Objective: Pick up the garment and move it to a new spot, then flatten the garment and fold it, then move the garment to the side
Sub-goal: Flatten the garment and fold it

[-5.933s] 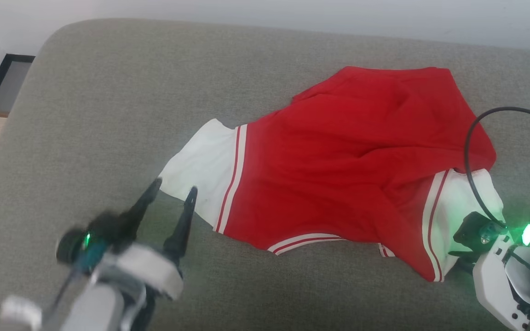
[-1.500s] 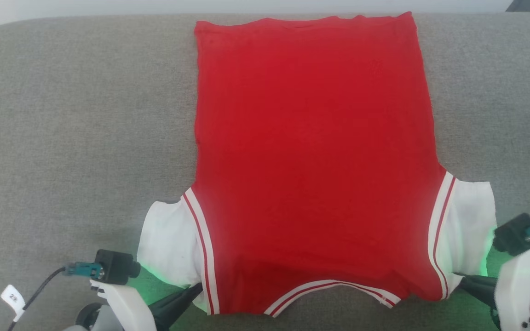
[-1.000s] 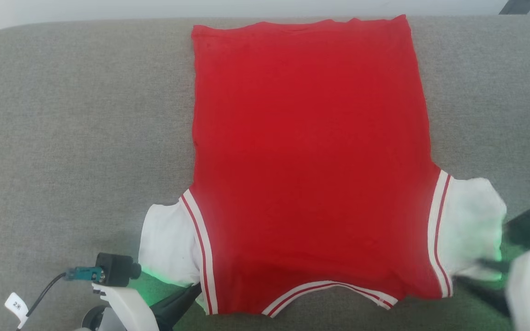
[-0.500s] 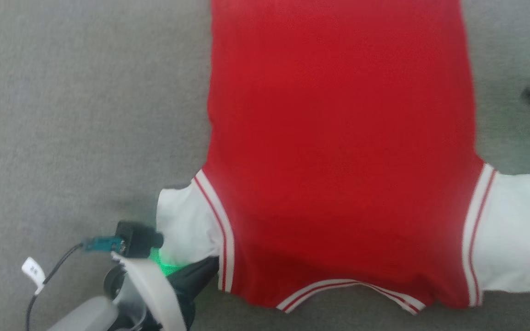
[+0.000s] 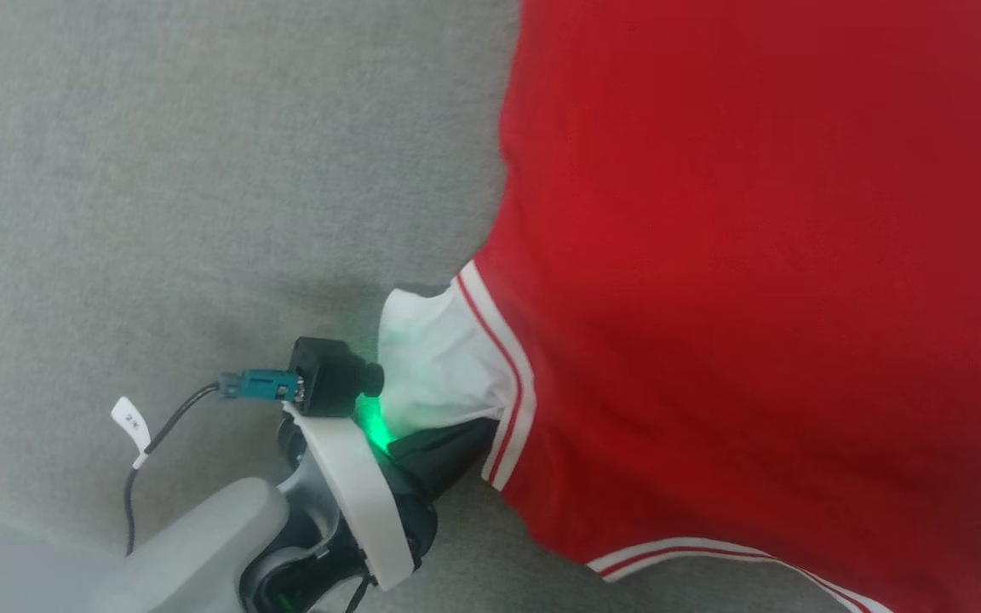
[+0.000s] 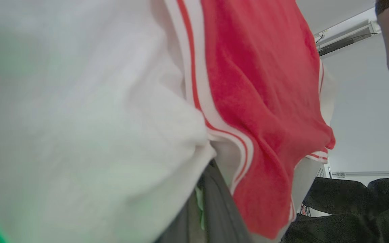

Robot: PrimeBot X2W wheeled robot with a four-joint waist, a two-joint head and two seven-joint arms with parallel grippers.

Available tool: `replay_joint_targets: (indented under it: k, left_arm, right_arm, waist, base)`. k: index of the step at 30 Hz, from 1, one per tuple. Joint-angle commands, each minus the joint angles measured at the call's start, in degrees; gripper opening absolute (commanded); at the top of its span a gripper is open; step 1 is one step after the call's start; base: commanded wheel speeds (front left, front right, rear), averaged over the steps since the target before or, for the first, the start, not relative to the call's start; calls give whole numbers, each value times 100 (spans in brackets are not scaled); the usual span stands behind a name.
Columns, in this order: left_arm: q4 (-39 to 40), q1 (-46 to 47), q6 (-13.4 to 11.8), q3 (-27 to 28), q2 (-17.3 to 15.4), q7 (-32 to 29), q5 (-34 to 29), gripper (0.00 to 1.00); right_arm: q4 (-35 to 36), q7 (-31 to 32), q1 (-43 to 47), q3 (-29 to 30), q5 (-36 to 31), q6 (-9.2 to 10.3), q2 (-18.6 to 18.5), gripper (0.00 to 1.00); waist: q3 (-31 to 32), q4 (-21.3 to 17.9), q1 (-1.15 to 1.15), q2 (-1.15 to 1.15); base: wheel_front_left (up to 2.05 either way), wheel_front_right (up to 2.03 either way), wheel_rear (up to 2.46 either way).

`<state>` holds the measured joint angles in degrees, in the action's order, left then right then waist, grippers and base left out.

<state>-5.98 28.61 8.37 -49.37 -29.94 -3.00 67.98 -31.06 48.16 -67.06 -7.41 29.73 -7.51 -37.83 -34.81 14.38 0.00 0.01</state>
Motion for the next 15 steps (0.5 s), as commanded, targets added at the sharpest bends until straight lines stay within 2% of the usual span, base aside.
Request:
replay_joint_targets:
  k: [1,7,8,9,11,15]
  left_arm:
    - [-549,85,-176,-135,208,-34,45,0]
    - [-667,319,-206,-421,286,159,229,0]
    - [-688,337,-206,-470,286,198,250,0]
    - [-711,363,-206,-523,292,217,287,0]
    - [-734,403,-206,-592,295,296,302,0]
    - [-779,501,-205,-700,250,461,407,0]
  right_arm:
    - [-275,125,-227,-45,-67,5,78,100]
    - [-1131,663,-868,-306,-296,4,220,100]
    - [-1200,721,-900,-334,-280,2,232,84]
    - [-1252,770,-926,-350,-254,3,236,53]
    - [-1302,786,-956,-421,-228,3,215,2]
    - [-1381,634,-955,-477,-103,6,202,0]
  waist:
    - [-278,237,0,-1]
    - [-447,299,0,-1]
    - [-445,294,0,-1]
    - [-437,288,0,-1]
    - [-410,274,0,-1]
    - [-286,198,0,-1]
  base:
    - [0,0,0]
    - [0,0,0]
    - [0,0,0]
    - [0,0,0]
    - [0,0,0]
    - [0,0,0]
